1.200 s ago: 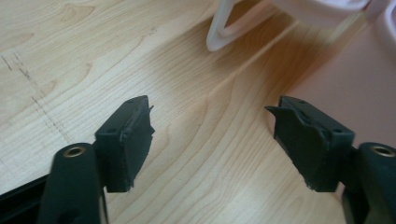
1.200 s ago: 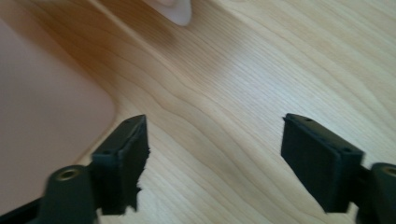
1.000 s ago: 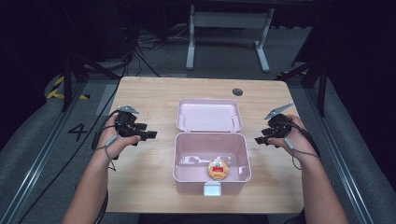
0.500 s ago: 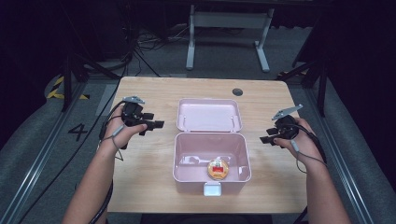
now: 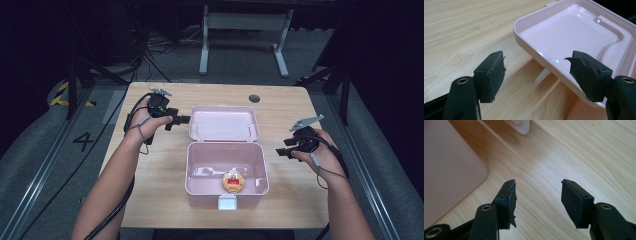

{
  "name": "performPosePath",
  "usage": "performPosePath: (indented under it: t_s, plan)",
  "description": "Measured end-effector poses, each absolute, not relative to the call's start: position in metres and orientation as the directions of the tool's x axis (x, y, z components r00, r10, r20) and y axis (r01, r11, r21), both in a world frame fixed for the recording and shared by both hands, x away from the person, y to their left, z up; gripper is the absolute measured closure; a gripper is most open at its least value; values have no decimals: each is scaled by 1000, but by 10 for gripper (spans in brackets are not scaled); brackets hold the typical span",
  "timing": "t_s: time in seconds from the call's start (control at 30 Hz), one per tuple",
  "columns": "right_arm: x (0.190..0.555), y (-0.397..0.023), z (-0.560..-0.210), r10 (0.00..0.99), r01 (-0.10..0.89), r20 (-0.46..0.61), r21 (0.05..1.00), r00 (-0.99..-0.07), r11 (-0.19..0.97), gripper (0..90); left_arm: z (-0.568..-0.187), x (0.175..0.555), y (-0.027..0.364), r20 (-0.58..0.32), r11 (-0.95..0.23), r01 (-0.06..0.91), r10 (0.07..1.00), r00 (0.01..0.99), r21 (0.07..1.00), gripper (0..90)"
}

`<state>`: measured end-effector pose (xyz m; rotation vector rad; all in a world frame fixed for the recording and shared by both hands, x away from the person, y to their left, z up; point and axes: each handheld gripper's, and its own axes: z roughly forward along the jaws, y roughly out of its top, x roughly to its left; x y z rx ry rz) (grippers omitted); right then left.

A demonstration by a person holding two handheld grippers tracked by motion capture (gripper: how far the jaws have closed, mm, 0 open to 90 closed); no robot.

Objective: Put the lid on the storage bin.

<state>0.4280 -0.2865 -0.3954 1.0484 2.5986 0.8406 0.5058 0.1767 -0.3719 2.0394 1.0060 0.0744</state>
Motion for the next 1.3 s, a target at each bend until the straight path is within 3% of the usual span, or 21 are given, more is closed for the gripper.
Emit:
performPosePath:
  t_s: [0.2,0.43,0.6,0.77,0.9,1.17,1.3]
  plan:
    - [423,-286,-392,683,558,21,596,-730,578,455,-384,521,166,-285,-353,638,676,679,684,274]
    - [421,-285,-393,682,554,12,594,-731,584,450,-391,531,153,-305,-300,617,665,682,727,249]
    - [417,-286,-391,683,554,14,599,-730,579,450,-394,537,148,-327,-296,650,677,660,700,223]
    - [413,-292,-392,693,557,10,602,-721,572,450,-400,544,145,-359,-286,687,685,634,668,272]
    - [410,-295,-393,703,568,17,603,-711,560,450,-405,547,141,-429,-262,725,661,615,636,392]
    - [404,-301,-394,715,577,16,602,-699,551,449,-412,552,134,-449,-256,753,671,590,606,420]
    - [402,-304,-394,725,589,20,600,-688,542,445,-409,554,136,-458,-226,757,679,574,613,507]
